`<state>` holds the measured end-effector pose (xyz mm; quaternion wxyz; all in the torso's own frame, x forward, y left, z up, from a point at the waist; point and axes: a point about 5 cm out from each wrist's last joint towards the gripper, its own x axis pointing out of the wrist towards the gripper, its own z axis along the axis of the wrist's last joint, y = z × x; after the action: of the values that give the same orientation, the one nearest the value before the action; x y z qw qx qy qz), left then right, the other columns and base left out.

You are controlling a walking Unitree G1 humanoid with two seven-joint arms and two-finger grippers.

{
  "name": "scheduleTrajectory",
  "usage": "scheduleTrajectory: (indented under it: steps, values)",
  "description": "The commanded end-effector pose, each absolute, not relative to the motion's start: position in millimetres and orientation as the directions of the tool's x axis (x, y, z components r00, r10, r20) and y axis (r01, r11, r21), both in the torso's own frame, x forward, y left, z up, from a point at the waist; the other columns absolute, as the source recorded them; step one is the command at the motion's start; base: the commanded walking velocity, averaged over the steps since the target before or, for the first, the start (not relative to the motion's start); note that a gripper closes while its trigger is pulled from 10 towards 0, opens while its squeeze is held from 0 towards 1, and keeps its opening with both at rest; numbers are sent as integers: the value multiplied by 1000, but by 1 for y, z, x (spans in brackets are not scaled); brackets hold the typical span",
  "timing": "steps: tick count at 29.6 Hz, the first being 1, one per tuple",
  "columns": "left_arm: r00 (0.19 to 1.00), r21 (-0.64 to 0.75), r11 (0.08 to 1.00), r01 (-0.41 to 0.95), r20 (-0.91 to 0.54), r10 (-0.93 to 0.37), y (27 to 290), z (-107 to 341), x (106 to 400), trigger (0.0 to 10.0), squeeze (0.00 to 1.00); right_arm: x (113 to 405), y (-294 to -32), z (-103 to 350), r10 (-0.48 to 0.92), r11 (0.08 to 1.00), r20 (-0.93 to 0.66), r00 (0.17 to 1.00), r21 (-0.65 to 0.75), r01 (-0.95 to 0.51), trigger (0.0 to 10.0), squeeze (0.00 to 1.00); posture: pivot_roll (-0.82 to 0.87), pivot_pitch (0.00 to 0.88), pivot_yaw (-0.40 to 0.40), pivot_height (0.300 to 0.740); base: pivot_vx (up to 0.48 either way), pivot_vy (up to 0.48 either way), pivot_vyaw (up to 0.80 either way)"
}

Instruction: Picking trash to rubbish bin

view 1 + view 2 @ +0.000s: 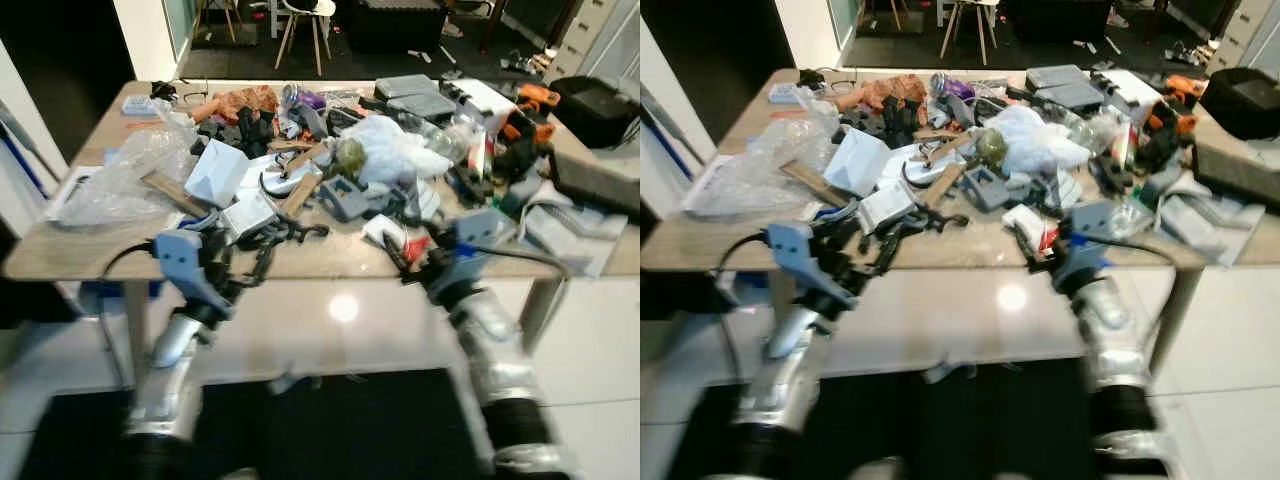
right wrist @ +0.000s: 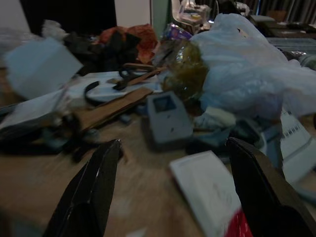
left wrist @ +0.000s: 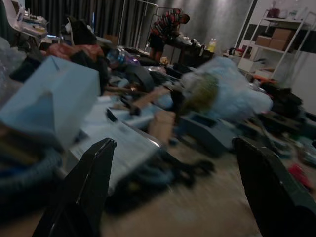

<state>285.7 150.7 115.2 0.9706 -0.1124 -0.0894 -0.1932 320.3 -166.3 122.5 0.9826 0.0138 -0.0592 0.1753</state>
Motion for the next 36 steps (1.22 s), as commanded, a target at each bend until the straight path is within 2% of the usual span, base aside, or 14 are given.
scheduleTrajectory:
  steps: [1, 9, 16, 19, 21, 24, 25, 26, 28, 32, 36]
  values:
    - [905, -187, 893, 409, 212, -370, 148, 114, 285, 10000, 0, 320, -172, 121, 331, 943, 107, 938, 5, -334, 10000, 0, -2, 0, -33, 740, 386, 0, 0]
    - [886, -150, 884, 443, 225, -406, 146, 115, 284, 10000, 0, 320, -171, 120, 351, 936, 95, 932, -2, -352, 10000, 0, -6, 0, -35, 740, 324, 0, 0]
    - [784, 6, 809, 588, 239, -573, 148, 124, 273, 10000, 0, 319, -167, 119, 420, 907, 72, 904, -8, -421, 10000, 0, -7, 0, -36, 740, 0, 0, 0]
    - [732, 159, 751, 641, 170, -660, 172, 130, 266, 10000, 0, 314, -163, 119, 509, 860, 61, 859, -7, -510, 10000, 0, 1, 0, -39, 740, 0, 0, 0]
    - [725, 184, 741, 645, 160, -671, 177, 131, 265, 10000, 0, 313, -162, 120, 524, 851, 60, 849, -10, -525, 10000, 0, 1, 0, -39, 740, 0, 0, 0]
    - [674, 256, 676, 691, 110, -730, 188, 139, 259, 10000, 0, 311, -165, 123, 569, 822, 56, 821, -18, -569, 10000, 0, 2, 0, -40, 740, 0, 0, 0]
    - [653, 287, 642, 711, 70, -754, 191, 142, 256, 10000, 59, 309, -165, 124, 596, 803, 44, 802, -23, -595, 10000, 0, 2, 0, -40, 740, 0, 0, 0]
    - [638, 306, 618, 724, 42, -769, 194, 143, 254, 10000, 1000, 308, -165, 124, 614, 789, 35, 789, -27, -613, 10000, 0, 2, 0, -40, 740, 0, 0, 0]
    - [634, 341, 596, 727, 2, -774, 196, 146, 255, 10000, 1000, 306, -164, 125, 646, 763, 28, 763, -33, -645, 10000, 0, 1, 0, -42, 740, 0, 0, 0]
    - [621, 507, 482, 715, -142, -771, 195, 153, 258, 10000, 1000, 296, -159, 129, 764, 644, -20, 645, -39, -764, 10000, 0, 2, 0, -41, 740, 0, 0, 0]
    - [625, 565, 448, 693, -161, -764, 189, 155, 261, 10000, 1000, 285, -162, 130, 836, 542, -79, 543, -31, -840, 10000, 0, 0, 0, -39, 740, 0, 0, 0]
